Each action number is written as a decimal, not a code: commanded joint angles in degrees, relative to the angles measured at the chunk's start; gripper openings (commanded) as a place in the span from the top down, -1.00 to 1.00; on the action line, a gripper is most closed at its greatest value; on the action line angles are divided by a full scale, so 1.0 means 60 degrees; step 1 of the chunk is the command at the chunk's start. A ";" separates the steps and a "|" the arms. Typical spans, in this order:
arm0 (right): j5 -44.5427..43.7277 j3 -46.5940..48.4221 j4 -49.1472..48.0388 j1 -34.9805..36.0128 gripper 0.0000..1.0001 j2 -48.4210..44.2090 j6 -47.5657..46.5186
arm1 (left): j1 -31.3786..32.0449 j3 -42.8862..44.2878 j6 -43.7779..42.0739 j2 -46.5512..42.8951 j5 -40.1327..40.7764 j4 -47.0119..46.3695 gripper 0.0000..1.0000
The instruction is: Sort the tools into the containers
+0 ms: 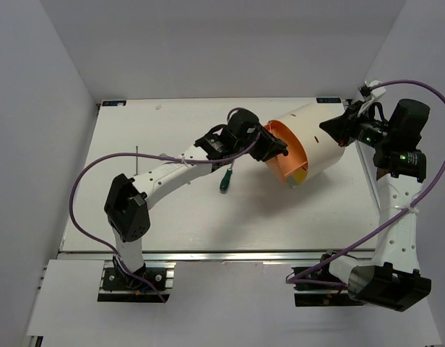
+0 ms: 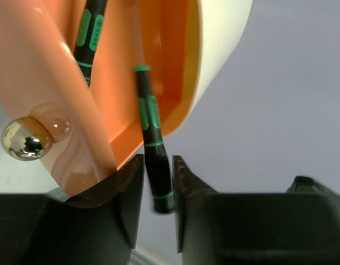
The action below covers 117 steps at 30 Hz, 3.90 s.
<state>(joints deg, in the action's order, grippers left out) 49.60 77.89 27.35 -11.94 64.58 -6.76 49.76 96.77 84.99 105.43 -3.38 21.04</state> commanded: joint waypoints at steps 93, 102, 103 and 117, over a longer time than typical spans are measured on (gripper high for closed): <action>-0.4341 0.2824 0.0774 0.0131 0.04 0.5058 -0.2828 | -0.0471 -0.1917 -0.5435 -0.0968 0.0414 -0.2599 -0.23; -0.4562 0.2941 0.0348 -0.0265 -0.07 0.4487 -0.3120 | -0.0924 -0.4674 -0.6048 -0.2412 -0.0147 -0.4968 -0.11; -0.4460 0.2971 0.0450 -0.0294 -0.08 0.4457 -0.3222 | -0.0983 -0.4601 -0.6093 -0.2207 -0.0561 -0.5479 -0.10; -0.2745 0.2532 0.0920 -0.0412 -0.03 0.3769 -0.3912 | -0.1159 -0.1936 -0.5406 0.0899 -0.2323 -0.6391 -0.17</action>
<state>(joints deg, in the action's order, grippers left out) 30.81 93.82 32.80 -14.15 88.68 -29.17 42.70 80.97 51.79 112.36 -15.03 -13.47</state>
